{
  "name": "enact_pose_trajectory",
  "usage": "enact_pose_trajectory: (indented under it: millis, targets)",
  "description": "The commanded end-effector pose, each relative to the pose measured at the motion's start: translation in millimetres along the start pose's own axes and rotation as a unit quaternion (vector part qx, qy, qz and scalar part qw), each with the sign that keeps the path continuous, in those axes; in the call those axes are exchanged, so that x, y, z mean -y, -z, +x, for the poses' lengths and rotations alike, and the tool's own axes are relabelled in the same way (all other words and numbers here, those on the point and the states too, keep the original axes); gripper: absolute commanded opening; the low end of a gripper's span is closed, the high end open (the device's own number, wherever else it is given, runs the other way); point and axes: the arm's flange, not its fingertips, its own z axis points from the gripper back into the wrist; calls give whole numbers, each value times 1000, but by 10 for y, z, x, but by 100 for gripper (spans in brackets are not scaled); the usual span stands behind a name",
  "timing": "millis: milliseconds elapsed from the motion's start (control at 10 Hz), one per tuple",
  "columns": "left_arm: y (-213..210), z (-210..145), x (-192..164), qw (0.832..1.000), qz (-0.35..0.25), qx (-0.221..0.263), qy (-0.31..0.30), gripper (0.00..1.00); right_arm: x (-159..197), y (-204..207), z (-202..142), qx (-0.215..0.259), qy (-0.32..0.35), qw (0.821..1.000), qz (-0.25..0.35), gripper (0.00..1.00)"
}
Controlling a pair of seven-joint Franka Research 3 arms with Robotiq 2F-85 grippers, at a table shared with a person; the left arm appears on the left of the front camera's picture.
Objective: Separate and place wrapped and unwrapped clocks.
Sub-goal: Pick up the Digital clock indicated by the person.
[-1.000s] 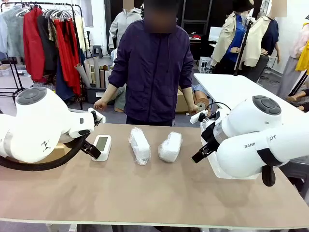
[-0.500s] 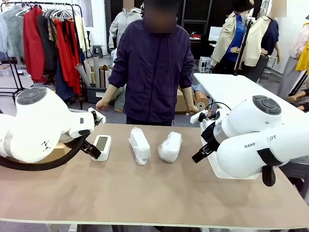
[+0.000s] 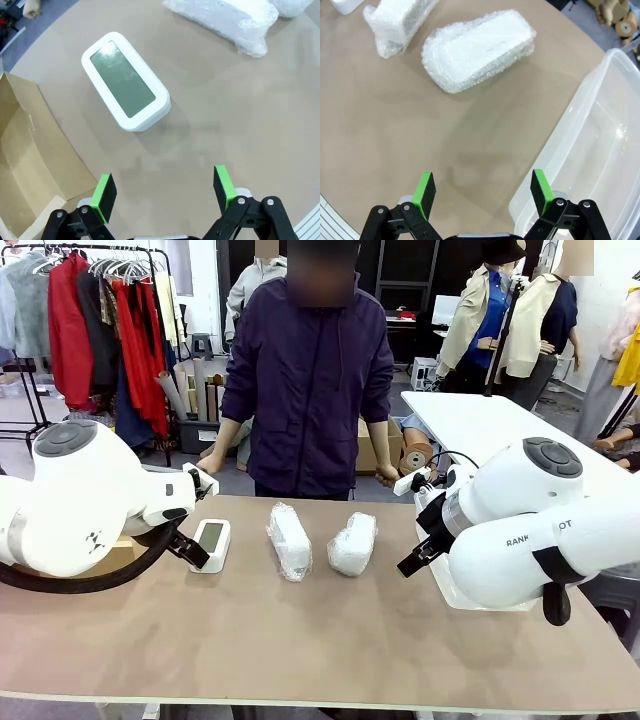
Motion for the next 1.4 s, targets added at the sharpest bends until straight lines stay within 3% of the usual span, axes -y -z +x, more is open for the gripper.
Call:
enact_pose_trajectory:
  millis: [0,1100,1300]
  targets:
    - [-2,0,-3,1000,0,0,0,100,1,0,0,0,0,1000,0,100]
    - [0,0,0,1000,0,0,0,100,0,0,0,0,0,1000,0,100]
    - [-142,84,17,999,-33,-24,22,100,-52,-69,53,-1,-30,999,32,100]
